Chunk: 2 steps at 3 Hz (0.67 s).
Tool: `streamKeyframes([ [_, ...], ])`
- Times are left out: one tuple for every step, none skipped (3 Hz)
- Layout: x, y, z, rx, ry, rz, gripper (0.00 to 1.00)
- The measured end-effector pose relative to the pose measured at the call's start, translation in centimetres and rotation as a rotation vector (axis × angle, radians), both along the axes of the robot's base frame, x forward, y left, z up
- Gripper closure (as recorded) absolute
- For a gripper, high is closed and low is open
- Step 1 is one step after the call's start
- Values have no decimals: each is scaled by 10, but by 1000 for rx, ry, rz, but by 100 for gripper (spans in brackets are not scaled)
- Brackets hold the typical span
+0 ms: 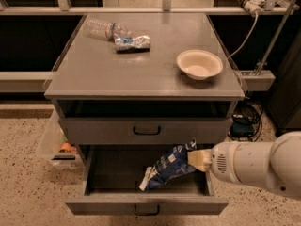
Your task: Place blue chip bag into middle drawer
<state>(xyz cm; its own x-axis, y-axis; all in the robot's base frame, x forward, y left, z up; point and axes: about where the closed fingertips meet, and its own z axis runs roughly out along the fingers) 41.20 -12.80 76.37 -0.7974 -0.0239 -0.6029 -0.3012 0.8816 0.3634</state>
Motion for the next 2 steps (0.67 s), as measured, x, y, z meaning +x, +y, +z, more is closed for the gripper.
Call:
streamKeyframes([
  [-3, 11, -76, 15, 49, -28, 100],
  [10, 0, -77, 3, -2, -79, 100],
])
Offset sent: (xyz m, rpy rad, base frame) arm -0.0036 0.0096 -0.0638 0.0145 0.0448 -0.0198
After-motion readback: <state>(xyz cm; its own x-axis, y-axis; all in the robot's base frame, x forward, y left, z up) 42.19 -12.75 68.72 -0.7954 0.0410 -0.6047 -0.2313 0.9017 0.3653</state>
